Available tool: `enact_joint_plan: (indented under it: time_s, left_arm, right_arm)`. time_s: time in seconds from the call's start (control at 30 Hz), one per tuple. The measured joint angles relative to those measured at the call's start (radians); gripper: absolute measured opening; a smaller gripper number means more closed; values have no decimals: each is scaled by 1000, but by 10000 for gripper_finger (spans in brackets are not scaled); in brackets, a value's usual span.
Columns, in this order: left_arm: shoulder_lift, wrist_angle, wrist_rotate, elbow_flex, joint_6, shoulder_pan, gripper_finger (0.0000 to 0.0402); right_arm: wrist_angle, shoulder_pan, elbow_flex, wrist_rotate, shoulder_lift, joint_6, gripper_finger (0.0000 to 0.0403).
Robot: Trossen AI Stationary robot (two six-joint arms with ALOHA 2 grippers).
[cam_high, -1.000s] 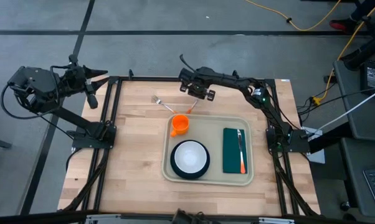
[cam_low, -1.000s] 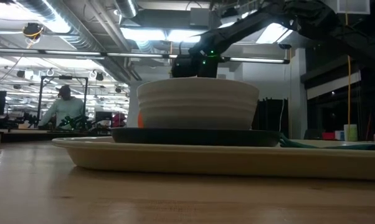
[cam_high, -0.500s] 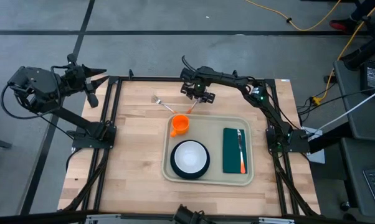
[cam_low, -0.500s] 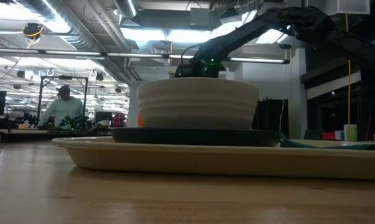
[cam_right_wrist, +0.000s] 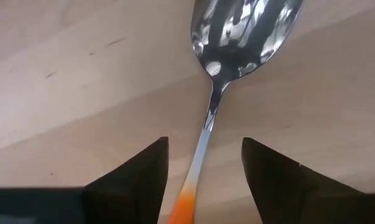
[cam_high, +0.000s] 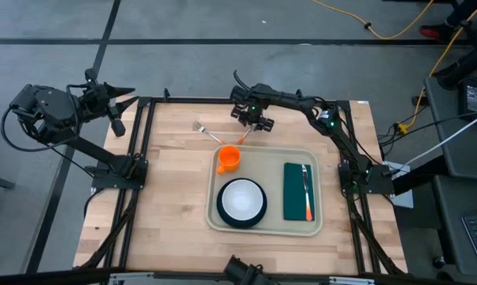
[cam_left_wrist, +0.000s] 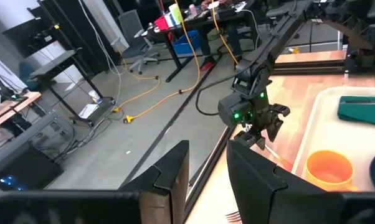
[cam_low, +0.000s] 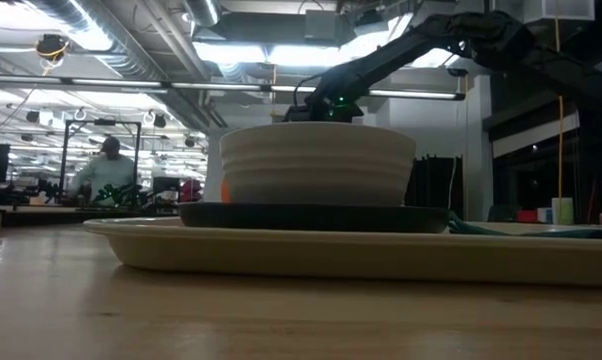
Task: Set up tray
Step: Put the orange spoon on the green napkin to the left of the orange knife
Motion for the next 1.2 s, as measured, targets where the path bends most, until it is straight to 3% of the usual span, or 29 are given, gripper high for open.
enact_joint_plan:
  time_s: [0.33,0.63,0.83,1.03,1.2]
  left_arm:
    - [-4,-63,-7,0,-18,0,102]
    - [-20,-72,-69,-3,-44,0,102]
    - [-62,-72,-110,-70,-127,0,102]
    - [-42,-52,-31,-95,-169,0,102]
    - [27,120,61,-95,-63,0,102]
  right_arm:
    - [0,-31,0,-26,0,-78,134]
    - [8,-32,0,-47,0,-112,109]
    - [48,-6,0,-12,-13,-282,95]
    - [44,34,0,67,-131,-504,94]
    - [26,93,0,208,-325,-693,94]
